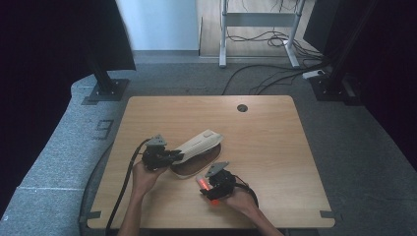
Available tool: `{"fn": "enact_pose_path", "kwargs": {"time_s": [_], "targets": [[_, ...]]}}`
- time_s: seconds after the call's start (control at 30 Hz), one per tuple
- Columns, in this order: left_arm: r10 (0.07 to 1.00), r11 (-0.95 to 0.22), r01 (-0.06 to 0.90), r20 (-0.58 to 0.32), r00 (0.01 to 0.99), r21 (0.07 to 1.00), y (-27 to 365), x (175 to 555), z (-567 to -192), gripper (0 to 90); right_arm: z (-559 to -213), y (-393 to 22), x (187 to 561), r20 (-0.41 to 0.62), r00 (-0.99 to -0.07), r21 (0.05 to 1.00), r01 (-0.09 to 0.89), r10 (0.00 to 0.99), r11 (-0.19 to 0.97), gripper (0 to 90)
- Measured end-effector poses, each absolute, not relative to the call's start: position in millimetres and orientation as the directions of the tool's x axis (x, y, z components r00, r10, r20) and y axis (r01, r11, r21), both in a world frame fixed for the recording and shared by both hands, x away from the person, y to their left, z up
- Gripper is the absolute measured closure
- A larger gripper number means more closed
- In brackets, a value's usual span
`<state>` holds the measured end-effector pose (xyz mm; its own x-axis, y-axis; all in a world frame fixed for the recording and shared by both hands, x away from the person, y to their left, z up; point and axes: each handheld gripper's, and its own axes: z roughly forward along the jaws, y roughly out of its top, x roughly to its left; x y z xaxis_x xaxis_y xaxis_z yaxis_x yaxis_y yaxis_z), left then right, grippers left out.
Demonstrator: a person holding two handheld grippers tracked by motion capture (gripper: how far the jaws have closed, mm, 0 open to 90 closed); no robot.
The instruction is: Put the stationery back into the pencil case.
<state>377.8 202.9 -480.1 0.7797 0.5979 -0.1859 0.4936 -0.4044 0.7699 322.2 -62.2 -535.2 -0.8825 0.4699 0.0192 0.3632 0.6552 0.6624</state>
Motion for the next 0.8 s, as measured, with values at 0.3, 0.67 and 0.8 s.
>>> {"fn": "enact_pose_path", "kwargs": {"time_s": [0.3,0.67,0.8], "targets": [[0.597,-0.405,0.493,-0.186,0.78,0.77,202.8,377.8,-480.2,75.7,-535.6,-80.3,323.1,-0.002,-0.878,0.647,0.365,0.479,0.67,51.8],[0.602,-0.403,0.492,-0.182,0.778,0.771,203.0,377.5,-479.8,76.3,-536.2,-84.9,323.3,0.01,-0.889,0.658,0.351,0.457,0.667,65.3],[0.603,-0.4,0.495,-0.185,0.776,0.771,203.5,377.7,-479.8,76.6,-532.5,-87.1,322.8,0.013,-0.888,0.66,0.353,0.459,0.663,65.4]]}}
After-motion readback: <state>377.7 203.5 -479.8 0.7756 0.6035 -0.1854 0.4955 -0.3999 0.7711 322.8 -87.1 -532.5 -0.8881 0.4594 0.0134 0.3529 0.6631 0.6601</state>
